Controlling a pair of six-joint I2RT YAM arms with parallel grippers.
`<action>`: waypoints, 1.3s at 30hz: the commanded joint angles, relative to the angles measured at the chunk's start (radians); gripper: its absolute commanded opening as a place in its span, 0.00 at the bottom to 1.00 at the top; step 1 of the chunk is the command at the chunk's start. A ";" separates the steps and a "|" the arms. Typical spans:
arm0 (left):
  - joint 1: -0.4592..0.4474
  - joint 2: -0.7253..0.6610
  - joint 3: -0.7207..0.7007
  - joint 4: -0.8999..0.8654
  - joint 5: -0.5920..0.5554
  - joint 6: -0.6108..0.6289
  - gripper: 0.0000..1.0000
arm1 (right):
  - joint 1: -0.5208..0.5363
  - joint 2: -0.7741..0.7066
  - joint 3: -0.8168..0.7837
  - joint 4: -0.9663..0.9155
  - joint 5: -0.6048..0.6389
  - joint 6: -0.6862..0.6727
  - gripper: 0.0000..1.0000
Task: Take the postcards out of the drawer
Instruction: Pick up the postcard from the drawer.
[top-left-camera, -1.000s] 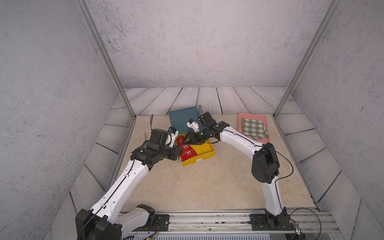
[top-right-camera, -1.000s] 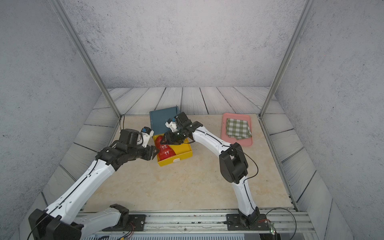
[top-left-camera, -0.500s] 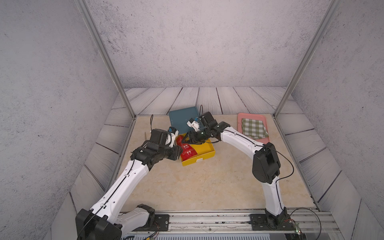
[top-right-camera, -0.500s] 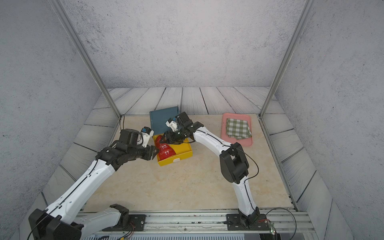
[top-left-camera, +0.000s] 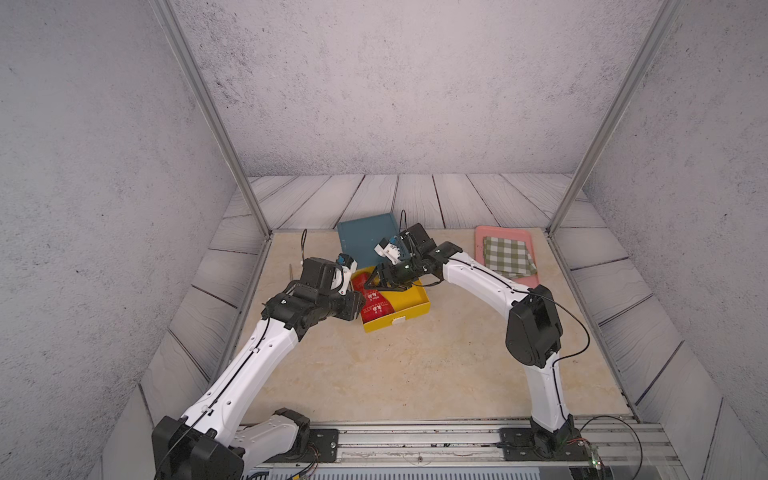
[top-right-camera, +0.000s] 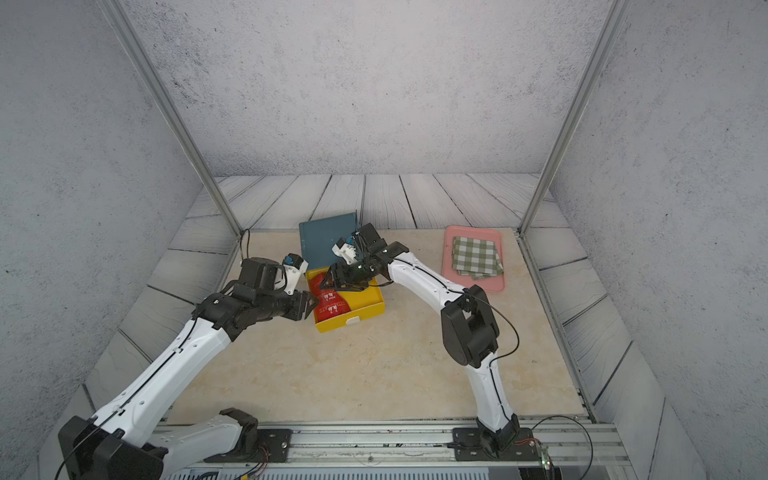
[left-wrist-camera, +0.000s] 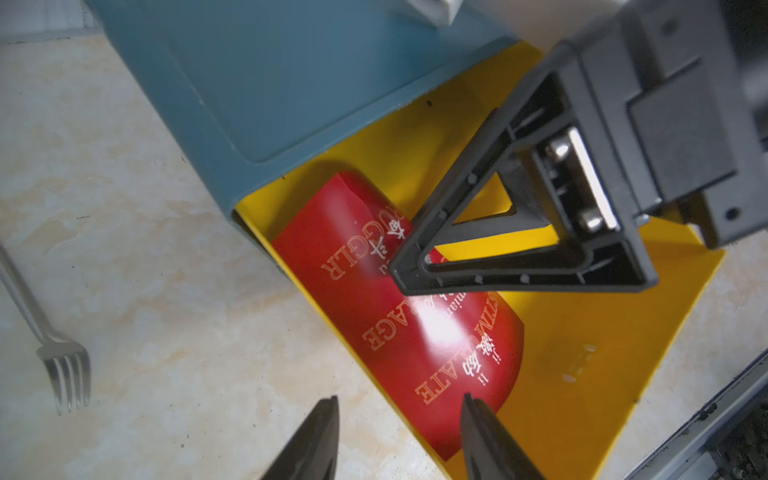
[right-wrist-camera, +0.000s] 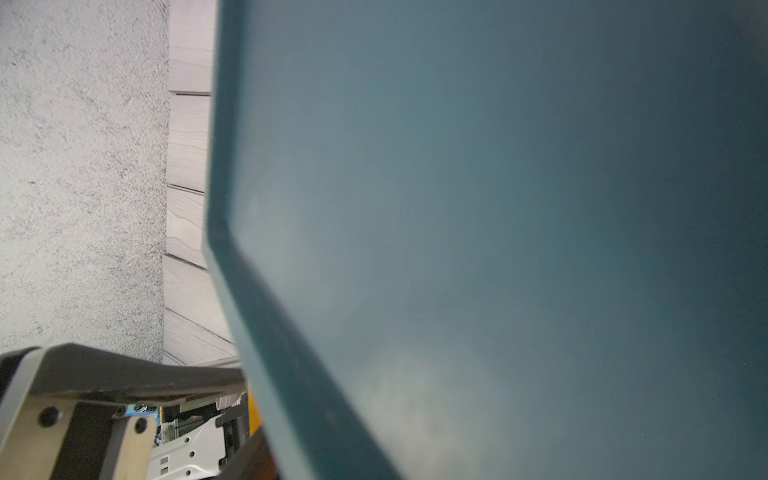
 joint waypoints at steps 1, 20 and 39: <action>-0.005 0.007 -0.007 0.020 -0.002 -0.005 0.53 | 0.011 -0.047 0.006 -0.097 -0.027 -0.032 0.65; -0.005 0.008 -0.008 0.020 0.006 -0.009 0.53 | 0.007 -0.074 -0.023 -0.056 -0.042 -0.014 0.66; -0.005 0.022 -0.029 0.085 0.049 -0.095 0.37 | 0.006 -0.075 -0.042 -0.011 -0.054 0.009 0.66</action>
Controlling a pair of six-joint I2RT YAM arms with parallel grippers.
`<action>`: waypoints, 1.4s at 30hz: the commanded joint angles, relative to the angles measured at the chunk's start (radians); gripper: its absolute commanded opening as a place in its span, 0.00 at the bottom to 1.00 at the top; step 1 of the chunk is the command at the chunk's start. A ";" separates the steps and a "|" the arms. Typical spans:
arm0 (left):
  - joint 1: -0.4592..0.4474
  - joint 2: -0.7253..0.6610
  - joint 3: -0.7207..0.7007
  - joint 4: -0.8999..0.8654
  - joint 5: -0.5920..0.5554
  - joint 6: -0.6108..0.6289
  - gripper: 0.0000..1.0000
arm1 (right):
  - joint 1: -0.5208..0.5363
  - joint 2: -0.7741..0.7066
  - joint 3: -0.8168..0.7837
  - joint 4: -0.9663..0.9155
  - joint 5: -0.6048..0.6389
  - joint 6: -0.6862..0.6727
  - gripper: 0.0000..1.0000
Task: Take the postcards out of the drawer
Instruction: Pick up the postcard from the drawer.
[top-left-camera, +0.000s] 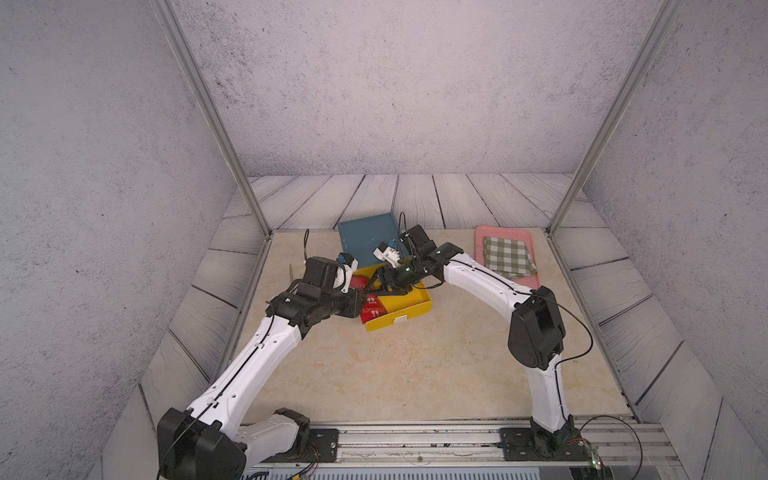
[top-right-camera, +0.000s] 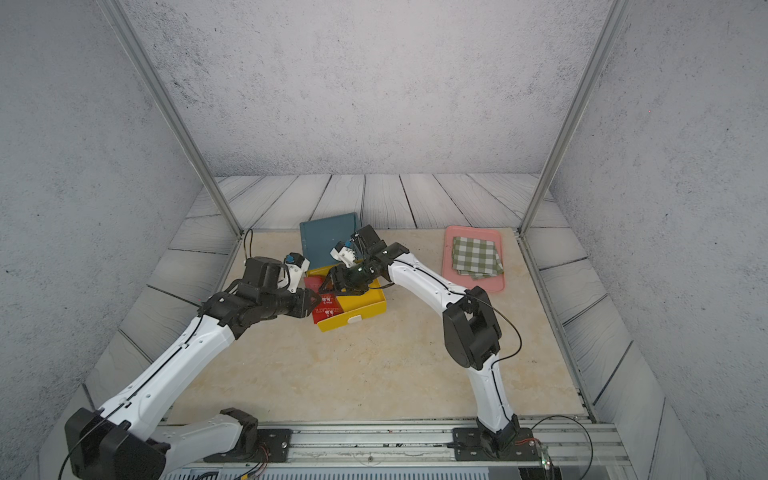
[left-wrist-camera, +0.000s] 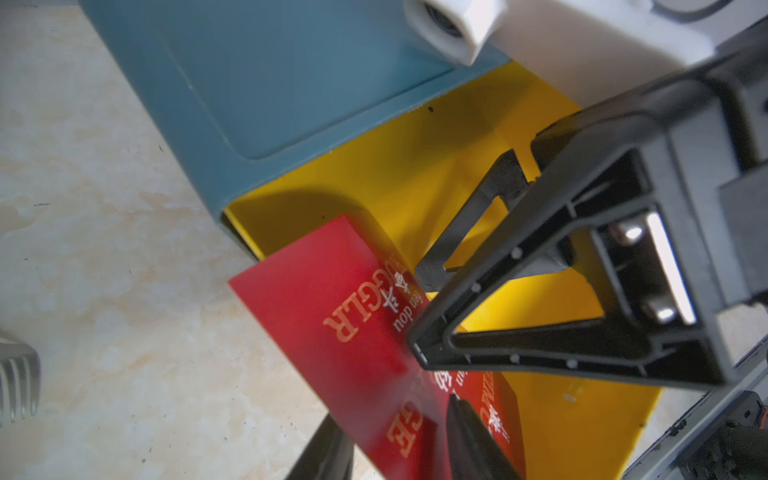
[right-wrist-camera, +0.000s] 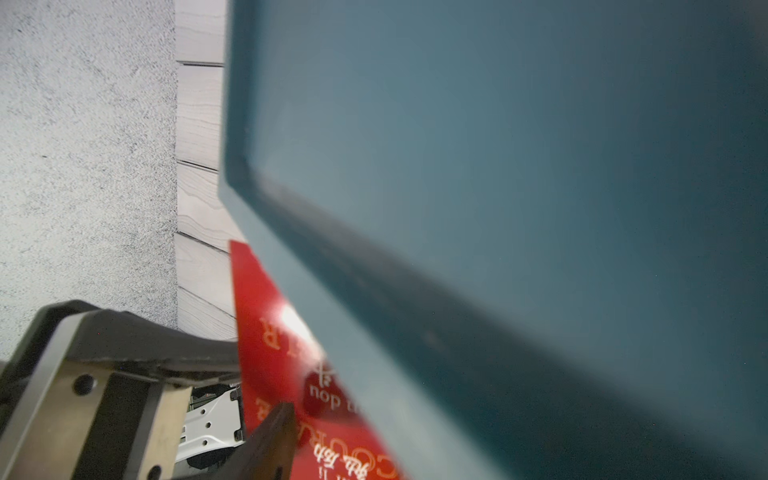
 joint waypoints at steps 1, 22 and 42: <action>-0.005 -0.007 -0.012 0.032 0.016 -0.024 0.35 | 0.001 -0.050 -0.017 0.008 -0.017 0.010 0.66; -0.005 -0.064 0.002 0.065 -0.007 -0.077 0.08 | 0.001 -0.078 -0.030 0.028 0.014 0.020 0.70; -0.005 -0.144 0.076 0.007 -0.019 -0.085 0.01 | -0.006 -0.170 0.006 0.013 0.062 0.012 0.83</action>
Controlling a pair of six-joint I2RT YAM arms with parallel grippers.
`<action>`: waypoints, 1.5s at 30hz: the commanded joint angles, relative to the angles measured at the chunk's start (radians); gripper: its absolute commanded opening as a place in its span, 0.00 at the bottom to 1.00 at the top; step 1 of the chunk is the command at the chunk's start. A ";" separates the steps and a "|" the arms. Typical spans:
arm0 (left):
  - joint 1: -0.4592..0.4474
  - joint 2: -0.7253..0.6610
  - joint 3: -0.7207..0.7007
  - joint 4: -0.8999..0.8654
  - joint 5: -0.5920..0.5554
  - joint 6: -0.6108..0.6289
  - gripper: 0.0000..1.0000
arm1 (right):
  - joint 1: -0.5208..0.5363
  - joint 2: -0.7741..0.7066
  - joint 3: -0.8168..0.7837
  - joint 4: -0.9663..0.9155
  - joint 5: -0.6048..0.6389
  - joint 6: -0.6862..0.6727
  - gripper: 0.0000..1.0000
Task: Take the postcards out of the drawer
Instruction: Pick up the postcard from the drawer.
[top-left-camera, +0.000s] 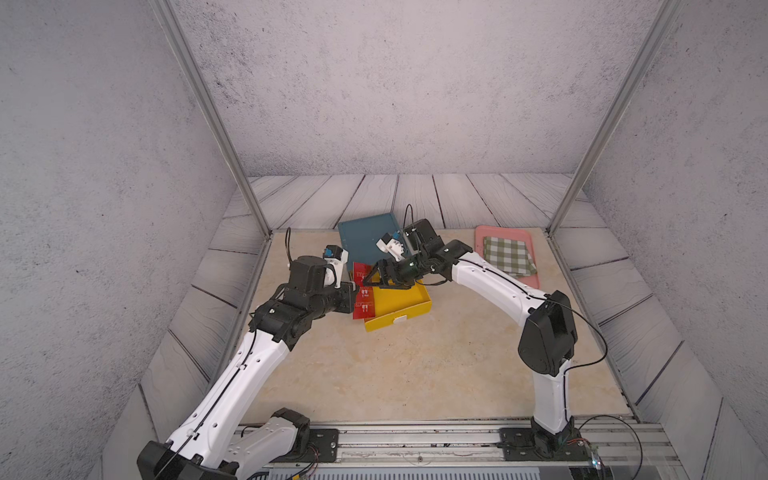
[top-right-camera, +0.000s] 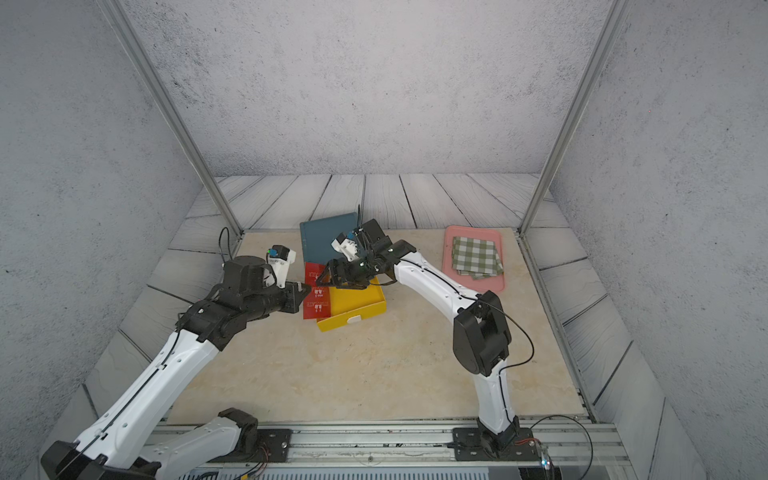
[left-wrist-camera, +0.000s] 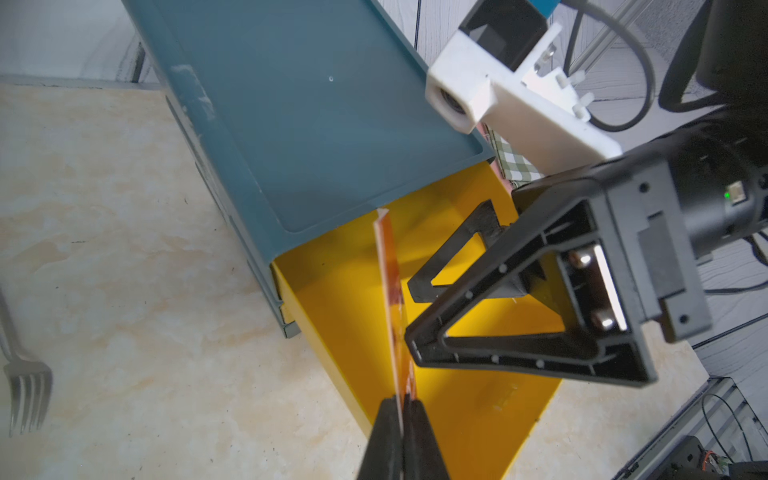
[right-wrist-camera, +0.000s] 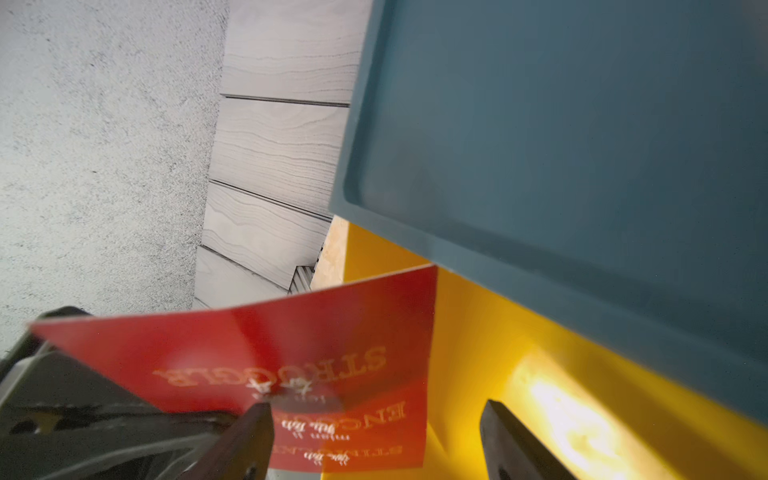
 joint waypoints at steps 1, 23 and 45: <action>-0.005 -0.022 0.050 -0.024 -0.007 0.008 0.01 | -0.006 -0.084 0.024 -0.021 0.021 -0.022 0.84; -0.005 -0.067 0.157 0.151 0.539 -0.075 0.00 | -0.092 -0.503 -0.376 0.304 -0.229 -0.128 0.90; -0.008 -0.091 0.018 0.348 0.589 -0.232 0.00 | -0.092 -0.631 -0.506 0.456 -0.120 -0.044 0.24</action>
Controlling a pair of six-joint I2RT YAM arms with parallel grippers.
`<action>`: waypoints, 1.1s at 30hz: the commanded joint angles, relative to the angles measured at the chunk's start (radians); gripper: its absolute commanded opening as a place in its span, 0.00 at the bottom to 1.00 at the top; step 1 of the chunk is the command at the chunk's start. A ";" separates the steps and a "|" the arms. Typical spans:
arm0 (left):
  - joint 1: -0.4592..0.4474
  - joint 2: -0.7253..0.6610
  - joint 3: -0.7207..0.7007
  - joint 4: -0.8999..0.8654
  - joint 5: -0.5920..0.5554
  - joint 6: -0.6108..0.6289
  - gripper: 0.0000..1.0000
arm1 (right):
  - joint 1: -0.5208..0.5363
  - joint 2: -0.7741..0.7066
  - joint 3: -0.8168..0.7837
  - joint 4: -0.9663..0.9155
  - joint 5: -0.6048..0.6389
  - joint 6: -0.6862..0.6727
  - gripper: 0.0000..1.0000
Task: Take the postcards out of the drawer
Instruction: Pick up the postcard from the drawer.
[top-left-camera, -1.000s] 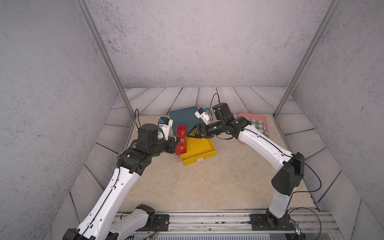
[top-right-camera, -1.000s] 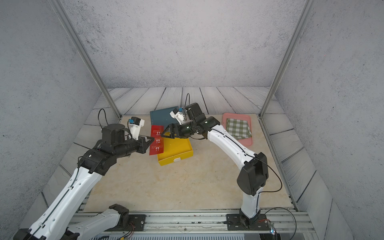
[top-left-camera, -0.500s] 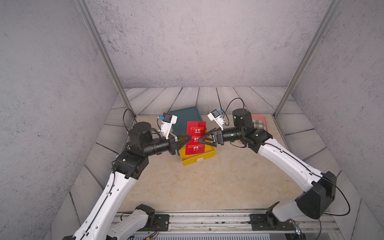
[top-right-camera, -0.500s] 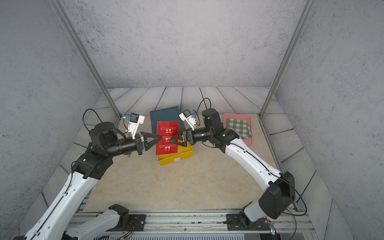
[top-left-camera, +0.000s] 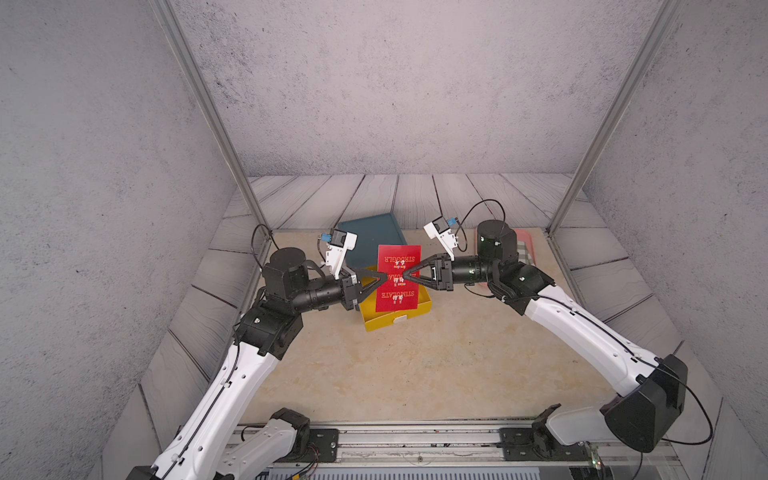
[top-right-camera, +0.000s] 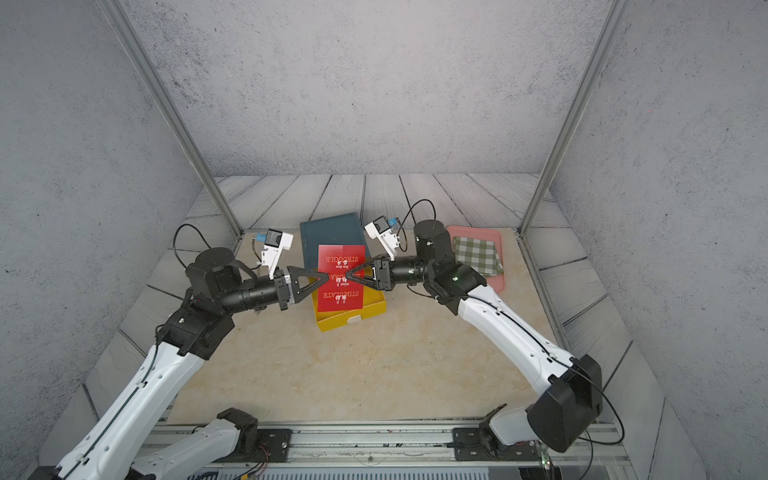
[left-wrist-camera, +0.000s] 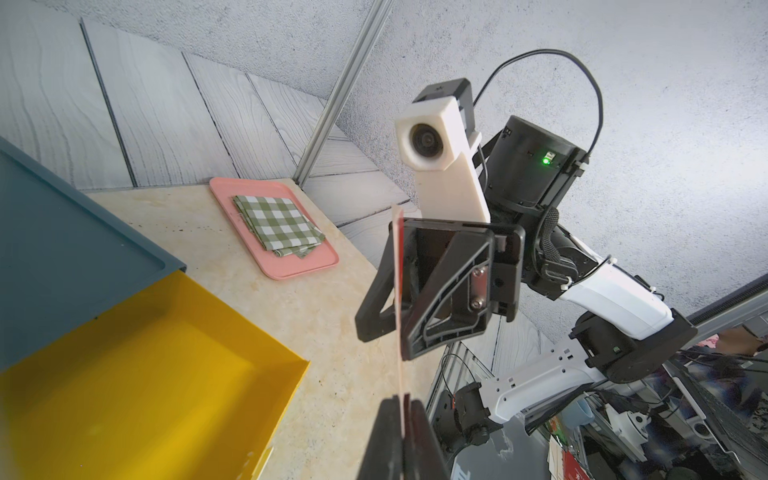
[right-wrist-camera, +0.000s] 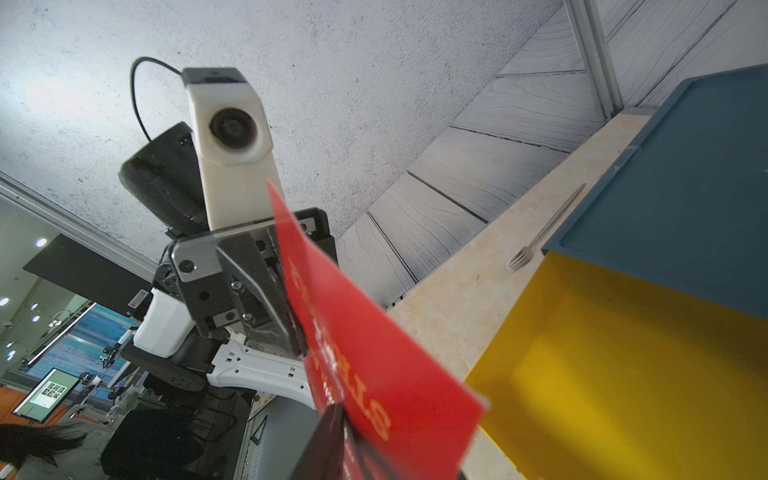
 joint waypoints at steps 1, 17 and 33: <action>-0.008 -0.023 -0.020 0.007 -0.012 -0.003 0.00 | 0.001 -0.044 0.007 -0.014 0.059 -0.009 0.21; -0.071 -0.032 -0.041 -0.112 -0.234 0.066 0.00 | 0.018 -0.051 0.038 -0.170 0.218 -0.025 0.00; -0.211 -0.006 -0.037 -0.158 -0.438 0.106 0.02 | 0.087 -0.023 0.082 -0.298 0.443 -0.030 0.00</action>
